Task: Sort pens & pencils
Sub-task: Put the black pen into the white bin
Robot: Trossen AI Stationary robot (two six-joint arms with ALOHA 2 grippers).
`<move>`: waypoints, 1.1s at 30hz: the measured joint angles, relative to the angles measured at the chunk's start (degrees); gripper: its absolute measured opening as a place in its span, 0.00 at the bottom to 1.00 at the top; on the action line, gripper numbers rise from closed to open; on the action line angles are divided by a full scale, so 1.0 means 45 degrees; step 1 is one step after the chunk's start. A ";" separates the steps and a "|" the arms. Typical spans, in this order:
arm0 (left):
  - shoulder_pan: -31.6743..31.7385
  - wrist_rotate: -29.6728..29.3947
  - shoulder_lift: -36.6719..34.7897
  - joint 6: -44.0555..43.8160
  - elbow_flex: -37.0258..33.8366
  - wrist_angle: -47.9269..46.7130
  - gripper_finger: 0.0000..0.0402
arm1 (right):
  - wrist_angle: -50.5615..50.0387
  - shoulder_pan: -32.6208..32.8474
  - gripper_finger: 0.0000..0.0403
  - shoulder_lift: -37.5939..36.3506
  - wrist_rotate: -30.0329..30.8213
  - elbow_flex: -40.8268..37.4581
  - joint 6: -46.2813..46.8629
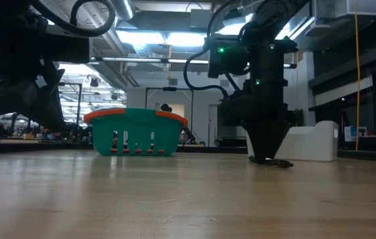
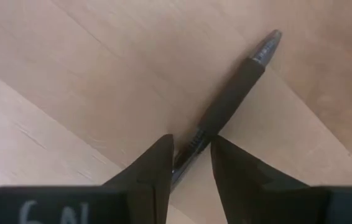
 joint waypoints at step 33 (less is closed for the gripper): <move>0.0000 -0.0004 0.0005 -0.0006 0.0000 0.0010 0.12 | -0.1936 0.0525 0.07 0.0121 -0.0373 0.1850 -0.0904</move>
